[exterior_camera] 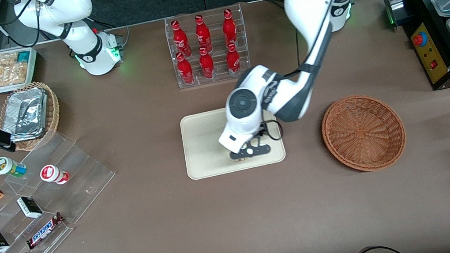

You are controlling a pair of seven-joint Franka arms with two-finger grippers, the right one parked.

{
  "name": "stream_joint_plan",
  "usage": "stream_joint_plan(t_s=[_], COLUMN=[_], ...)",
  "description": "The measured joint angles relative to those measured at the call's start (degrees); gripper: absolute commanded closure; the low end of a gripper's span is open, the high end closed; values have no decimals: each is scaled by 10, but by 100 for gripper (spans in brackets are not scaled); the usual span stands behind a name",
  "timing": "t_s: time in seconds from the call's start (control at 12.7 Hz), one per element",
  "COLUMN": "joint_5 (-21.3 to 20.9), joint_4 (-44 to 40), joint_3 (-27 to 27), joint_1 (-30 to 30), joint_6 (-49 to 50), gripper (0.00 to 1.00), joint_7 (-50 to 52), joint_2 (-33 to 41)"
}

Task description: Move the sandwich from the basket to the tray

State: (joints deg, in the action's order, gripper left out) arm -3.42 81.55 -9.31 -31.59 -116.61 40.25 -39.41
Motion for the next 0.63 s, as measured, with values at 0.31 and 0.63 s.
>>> stream_joint_plan(t_s=[0.31, 0.63], joint_5=[0, -2], joint_4=[-1, -1], joint_3=[2, 5], joint_1=[73, 166], joint_6=[88, 208], gripper=[0, 0], joint_7=[-150, -269], joint_2=[53, 136])
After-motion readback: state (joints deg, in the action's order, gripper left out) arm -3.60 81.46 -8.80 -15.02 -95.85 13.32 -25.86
